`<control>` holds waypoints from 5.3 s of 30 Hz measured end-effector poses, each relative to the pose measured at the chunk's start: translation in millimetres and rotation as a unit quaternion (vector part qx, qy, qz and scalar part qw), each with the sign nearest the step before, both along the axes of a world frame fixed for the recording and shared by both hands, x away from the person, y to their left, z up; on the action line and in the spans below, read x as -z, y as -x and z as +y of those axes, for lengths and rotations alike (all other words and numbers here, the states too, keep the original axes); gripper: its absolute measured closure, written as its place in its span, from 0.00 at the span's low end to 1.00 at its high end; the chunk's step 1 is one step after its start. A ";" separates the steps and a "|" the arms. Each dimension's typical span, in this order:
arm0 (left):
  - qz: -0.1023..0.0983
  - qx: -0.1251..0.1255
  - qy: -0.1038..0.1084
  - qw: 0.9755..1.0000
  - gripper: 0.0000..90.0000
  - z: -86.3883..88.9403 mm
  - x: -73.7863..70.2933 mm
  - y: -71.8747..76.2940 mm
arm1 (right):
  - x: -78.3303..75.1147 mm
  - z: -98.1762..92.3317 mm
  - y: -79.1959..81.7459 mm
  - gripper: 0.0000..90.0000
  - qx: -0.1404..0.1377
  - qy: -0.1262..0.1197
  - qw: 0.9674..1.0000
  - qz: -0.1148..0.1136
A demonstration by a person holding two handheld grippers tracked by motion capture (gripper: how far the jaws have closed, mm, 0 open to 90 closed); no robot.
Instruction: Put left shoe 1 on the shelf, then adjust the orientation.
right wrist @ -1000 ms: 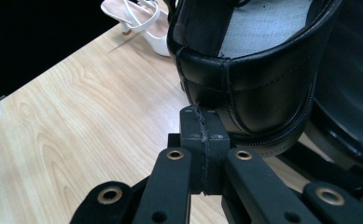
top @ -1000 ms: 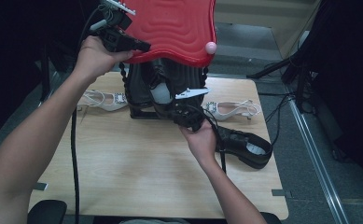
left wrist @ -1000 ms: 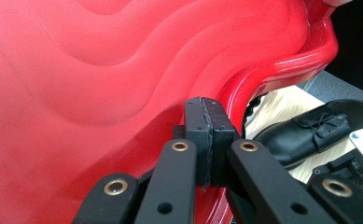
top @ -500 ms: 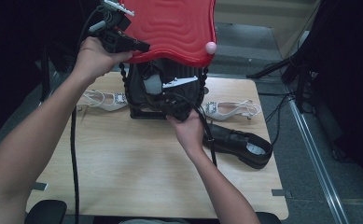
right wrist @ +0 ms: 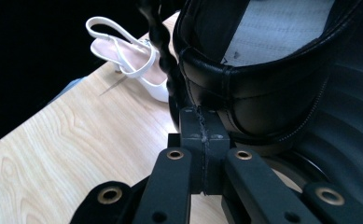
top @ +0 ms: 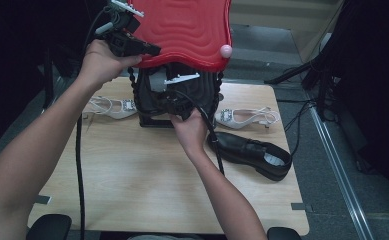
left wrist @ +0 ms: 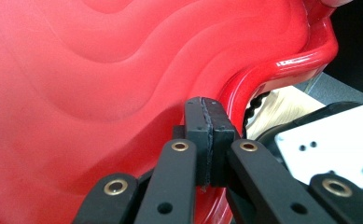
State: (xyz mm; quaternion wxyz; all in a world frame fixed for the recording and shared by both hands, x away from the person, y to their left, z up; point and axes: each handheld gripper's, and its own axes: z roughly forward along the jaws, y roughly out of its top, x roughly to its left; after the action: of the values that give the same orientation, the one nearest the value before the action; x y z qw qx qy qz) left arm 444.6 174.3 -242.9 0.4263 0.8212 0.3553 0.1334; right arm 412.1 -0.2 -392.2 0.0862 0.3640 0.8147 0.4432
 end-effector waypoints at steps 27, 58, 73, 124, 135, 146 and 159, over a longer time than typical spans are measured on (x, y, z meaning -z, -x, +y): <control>0.009 0.014 0.021 1.000 0.76 10.5 -13.8 23.1 | 12.3 -15.8 29.2 0.91 -0.052 -0.029 0.998 -0.015; 0.040 0.046 0.038 0.997 0.52 31.8 70.2 84.2 | 63.6 -93.1 74.7 0.87 -0.027 -0.055 0.997 0.042; 0.071 0.043 0.018 0.996 0.54 26.3 119.7 88.2 | 65.3 -120.4 92.8 0.74 -0.040 -0.040 0.998 0.023; 0.135 0.088 0.031 0.986 0.77 3.6 222.8 105.5 | 65.0 -242.0 112.8 0.74 0.040 0.017 0.999 0.025; 0.139 0.087 0.037 0.986 0.73 5.9 222.4 102.3 | 57.5 -275.9 121.8 0.74 0.066 0.019 0.997 0.024; 0.139 0.085 0.035 0.986 0.67 5.8 223.1 101.8 | 64.9 -302.4 119.0 0.70 0.102 0.037 0.993 0.036; 0.139 0.079 0.037 0.986 0.67 9.1 224.3 105.6 | 68.7 -311.1 109.7 0.70 0.109 0.042 0.992 0.043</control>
State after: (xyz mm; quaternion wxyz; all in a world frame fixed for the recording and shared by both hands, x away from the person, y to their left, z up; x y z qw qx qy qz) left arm 338.9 183.5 -467.2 0.4124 0.8409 0.3493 -0.0293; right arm 302.5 -311.2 -460.9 0.1142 0.4657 0.7910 0.3800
